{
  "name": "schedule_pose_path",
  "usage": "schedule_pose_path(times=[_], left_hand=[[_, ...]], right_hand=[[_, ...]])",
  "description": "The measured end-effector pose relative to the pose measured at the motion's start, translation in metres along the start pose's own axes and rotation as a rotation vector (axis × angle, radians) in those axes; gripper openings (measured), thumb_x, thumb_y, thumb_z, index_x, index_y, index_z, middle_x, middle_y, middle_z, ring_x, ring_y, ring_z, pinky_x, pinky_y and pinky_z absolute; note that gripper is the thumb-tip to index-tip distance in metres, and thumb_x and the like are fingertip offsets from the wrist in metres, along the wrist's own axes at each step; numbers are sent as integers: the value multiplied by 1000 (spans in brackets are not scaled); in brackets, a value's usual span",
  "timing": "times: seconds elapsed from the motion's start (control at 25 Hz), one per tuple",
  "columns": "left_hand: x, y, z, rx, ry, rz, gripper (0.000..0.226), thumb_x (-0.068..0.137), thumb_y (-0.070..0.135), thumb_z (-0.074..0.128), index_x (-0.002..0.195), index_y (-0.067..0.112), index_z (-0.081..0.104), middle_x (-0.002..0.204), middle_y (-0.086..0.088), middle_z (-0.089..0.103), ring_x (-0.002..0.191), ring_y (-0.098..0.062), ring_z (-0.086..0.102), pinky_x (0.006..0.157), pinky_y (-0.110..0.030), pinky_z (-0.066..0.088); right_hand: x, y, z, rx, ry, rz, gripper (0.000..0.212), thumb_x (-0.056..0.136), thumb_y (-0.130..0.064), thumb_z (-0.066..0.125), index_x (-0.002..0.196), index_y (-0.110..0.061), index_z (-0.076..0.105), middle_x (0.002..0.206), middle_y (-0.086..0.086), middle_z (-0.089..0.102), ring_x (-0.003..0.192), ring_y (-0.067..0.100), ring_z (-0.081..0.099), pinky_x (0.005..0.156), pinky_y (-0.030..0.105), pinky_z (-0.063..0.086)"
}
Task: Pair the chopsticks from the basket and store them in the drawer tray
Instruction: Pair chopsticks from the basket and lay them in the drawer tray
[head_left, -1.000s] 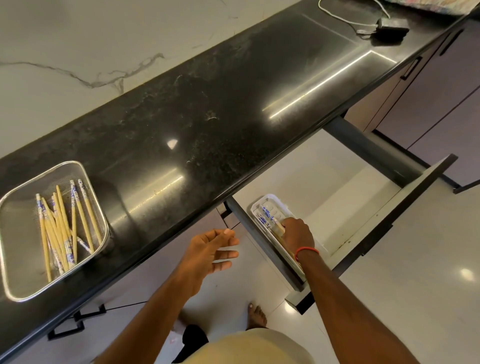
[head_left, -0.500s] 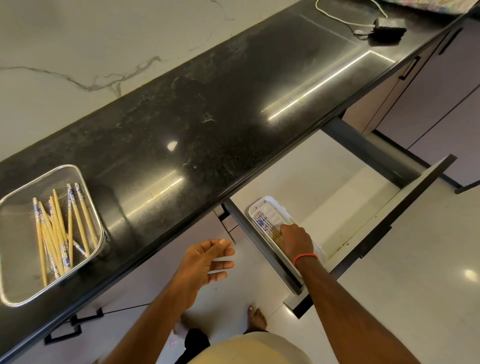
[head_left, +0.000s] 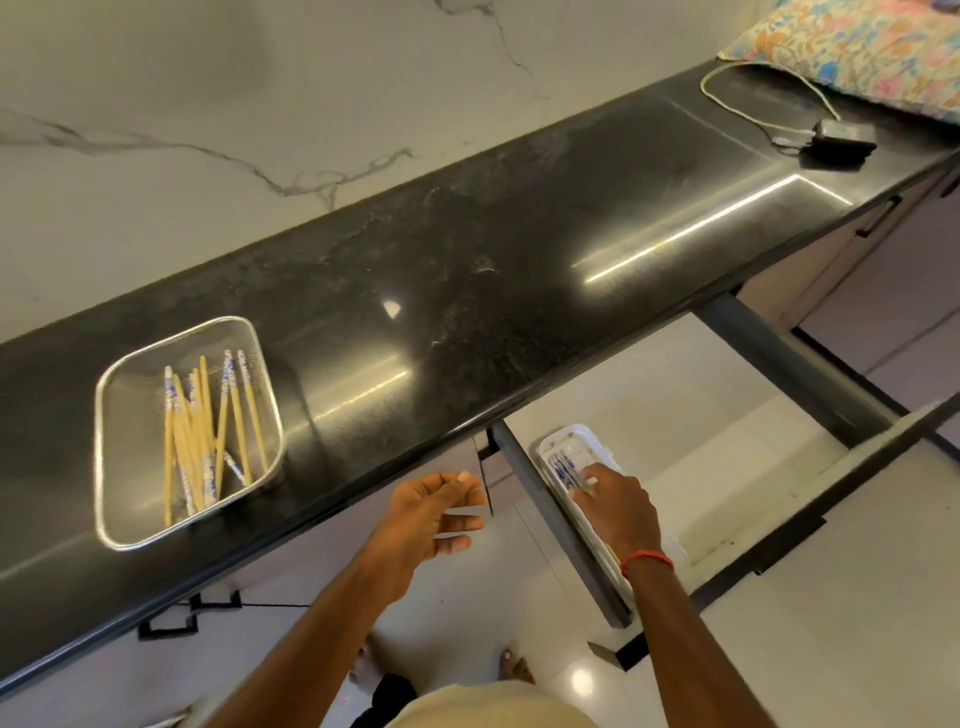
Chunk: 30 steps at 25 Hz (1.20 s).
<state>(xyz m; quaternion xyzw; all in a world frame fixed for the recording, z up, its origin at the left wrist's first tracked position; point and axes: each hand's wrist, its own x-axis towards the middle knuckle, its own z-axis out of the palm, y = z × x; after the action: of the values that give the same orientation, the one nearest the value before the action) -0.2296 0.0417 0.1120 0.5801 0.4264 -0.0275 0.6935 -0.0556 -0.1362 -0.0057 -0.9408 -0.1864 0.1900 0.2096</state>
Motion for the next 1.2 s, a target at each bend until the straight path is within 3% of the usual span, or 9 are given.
schedule_pose_path(times=[0.16, 0.32, 0.48, 0.68, 1.0, 1.2], left_hand=[[-13, 11, -22, -50, 28, 73, 28, 97, 35, 60, 109, 13, 71, 108, -8, 77, 100, -29, 74, 86, -40, 59], [-28, 24, -53, -140, 115, 140, 26, 95, 35, 63, 109, 15, 72, 105, -5, 79, 99, -29, 75, 87, -44, 59], [-43, 36, -94, -226, 216, 202, 26, 95, 34, 63, 110, 15, 72, 104, -3, 80, 99, -28, 75, 89, -44, 59], [-49, 49, -147, -320, 282, 256, 26, 95, 33, 62, 110, 15, 71, 105, -4, 79, 100, -26, 75, 93, -45, 58], [-36, 55, -227, -419, 300, 285, 27, 93, 30, 65, 111, 10, 71, 105, -9, 79, 100, -31, 75, 85, -41, 58], [-23, 60, -283, -419, 304, 291, 26, 94, 31, 64, 109, 11, 73, 103, -8, 79, 99, -30, 75, 83, -39, 58]], right_hand=[[-6, -39, -12, 127, 41, -106, 21, 89, -35, 67, 103, -21, 73, 94, 5, 75, 86, 28, 70, 78, 34, 57], [-11, -90, -25, 297, 12, -223, 9, 84, -27, 74, 90, -20, 74, 78, -4, 72, 76, 15, 68, 77, 36, 59], [-17, -143, -31, 377, -42, -357, 13, 83, -23, 77, 95, -20, 74, 82, -9, 74, 80, 5, 70, 79, 26, 57], [-25, -219, -32, 433, -66, -553, 13, 83, -20, 78, 96, -19, 75, 82, -12, 74, 80, -7, 68, 68, 7, 52], [-48, -342, 0, 303, -54, -705, 13, 85, -31, 74, 94, -22, 75, 78, -12, 73, 73, -1, 68, 68, 16, 57], [-48, -401, 38, 12, -3, -699, 23, 92, -32, 65, 113, -25, 66, 104, -3, 74, 93, 11, 71, 82, 29, 60]])
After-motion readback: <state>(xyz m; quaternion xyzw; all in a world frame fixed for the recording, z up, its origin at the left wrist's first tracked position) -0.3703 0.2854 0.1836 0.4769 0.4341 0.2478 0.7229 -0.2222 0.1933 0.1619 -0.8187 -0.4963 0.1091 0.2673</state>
